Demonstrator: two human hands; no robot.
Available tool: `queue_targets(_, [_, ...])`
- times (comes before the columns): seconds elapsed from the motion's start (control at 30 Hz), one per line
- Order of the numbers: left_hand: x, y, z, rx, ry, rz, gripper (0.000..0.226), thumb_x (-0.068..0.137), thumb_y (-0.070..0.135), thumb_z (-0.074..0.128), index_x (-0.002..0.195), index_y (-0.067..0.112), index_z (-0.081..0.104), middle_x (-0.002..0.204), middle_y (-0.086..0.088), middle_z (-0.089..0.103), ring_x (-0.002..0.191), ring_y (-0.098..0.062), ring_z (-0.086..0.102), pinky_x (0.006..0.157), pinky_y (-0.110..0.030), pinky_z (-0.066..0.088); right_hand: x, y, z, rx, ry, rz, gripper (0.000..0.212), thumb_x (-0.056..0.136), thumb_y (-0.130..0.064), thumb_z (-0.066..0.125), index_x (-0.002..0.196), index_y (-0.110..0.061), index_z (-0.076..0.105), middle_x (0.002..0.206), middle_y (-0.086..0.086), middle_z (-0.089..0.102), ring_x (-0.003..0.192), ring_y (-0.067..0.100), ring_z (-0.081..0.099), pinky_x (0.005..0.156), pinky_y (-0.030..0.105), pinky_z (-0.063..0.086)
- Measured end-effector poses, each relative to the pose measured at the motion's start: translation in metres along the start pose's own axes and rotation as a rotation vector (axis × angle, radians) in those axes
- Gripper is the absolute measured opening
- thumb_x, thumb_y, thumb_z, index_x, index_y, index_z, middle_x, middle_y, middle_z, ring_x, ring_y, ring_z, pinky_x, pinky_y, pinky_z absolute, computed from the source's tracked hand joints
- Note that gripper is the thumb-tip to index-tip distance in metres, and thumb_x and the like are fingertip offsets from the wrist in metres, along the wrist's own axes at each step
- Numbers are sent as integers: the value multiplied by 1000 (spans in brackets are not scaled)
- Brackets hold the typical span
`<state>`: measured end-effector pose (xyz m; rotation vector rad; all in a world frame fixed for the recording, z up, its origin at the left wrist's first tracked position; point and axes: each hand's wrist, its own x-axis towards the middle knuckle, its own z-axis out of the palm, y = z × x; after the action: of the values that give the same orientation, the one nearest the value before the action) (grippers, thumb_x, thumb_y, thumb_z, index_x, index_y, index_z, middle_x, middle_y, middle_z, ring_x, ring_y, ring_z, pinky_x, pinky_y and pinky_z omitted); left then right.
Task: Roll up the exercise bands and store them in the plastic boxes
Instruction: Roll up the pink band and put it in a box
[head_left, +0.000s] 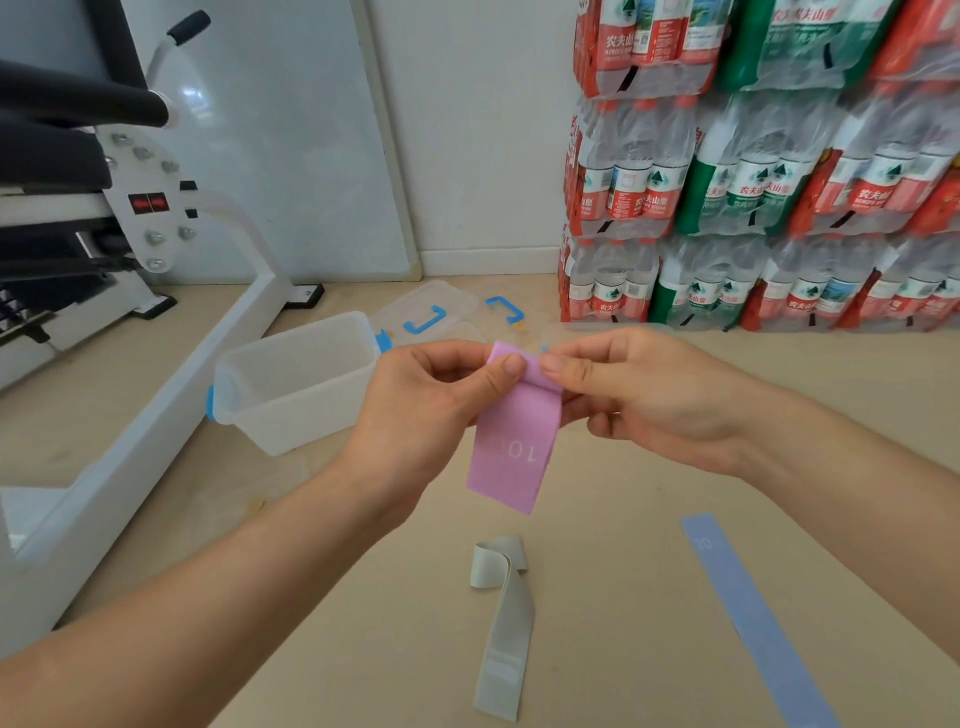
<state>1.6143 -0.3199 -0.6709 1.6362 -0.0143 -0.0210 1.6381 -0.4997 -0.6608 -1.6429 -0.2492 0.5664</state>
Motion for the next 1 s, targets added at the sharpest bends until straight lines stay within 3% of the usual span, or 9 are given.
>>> queue_targets(0.13, [1, -2, 0, -43, -13, -12, 20, 84, 15, 67, 97, 0, 71, 95, -19, 74, 88, -29, 70, 84, -37, 56, 3, -2, 0, 31, 80, -27, 19, 69, -28, 71, 82, -15, 72, 73, 1, 71, 63, 8, 60, 57, 21, 31])
queue_targets(0.33, [-1, -2, 2, -26, -45, -63, 23, 82, 18, 68, 93, -2, 69, 93, -20, 74, 84, -27, 70, 81, -37, 57, 2, -3, 0, -76, 159, -46, 8, 76, -18, 75, 83, -15, 73, 74, 3, 72, 61, 7, 58, 65, 25, 35])
queue_targets(0.5, [0, -3, 2, -3, -35, -75, 23, 80, 18, 71, 90, -3, 69, 89, -19, 74, 82, -27, 70, 86, -42, 56, 0, -6, 3, -146, 192, -79, 14, 75, -17, 77, 88, -11, 73, 71, -2, 71, 56, -1, 58, 49, 7, 37])
queue_targets(0.63, [0, -5, 4, -145, -25, -80, 30, 71, 22, 72, 90, -1, 69, 84, -15, 73, 75, -23, 69, 72, -30, 56, 0, -5, 4, -69, 166, -58, 24, 75, -16, 77, 97, -17, 69, 88, 3, 72, 68, 4, 62, 54, 18, 45])
queue_targets(0.77, [0, -6, 5, -234, 13, -71, 25, 67, 22, 72, 85, 5, 69, 83, -14, 69, 72, -22, 66, 68, -25, 55, 2, -2, 12, 61, 144, -66, 39, 75, 0, 74, 112, -7, 63, 102, 23, 70, 75, 19, 68, 63, 25, 56])
queue_targets(0.87, [0, -7, 5, -236, 47, -44, 28, 67, 22, 72, 87, 3, 67, 82, -13, 70, 77, -25, 66, 75, -31, 56, 4, 0, 12, 21, 188, -71, 45, 74, -4, 77, 116, -5, 62, 98, 23, 71, 78, 26, 67, 64, 26, 56])
queue_targets(1.0, [-3, -6, 8, -137, 104, 5, 27, 65, 29, 75, 82, 9, 69, 88, -21, 72, 82, -30, 66, 88, -45, 53, 4, -3, 13, -43, 208, -85, 31, 76, -5, 75, 107, -7, 70, 92, 13, 75, 73, 14, 68, 56, 19, 51])
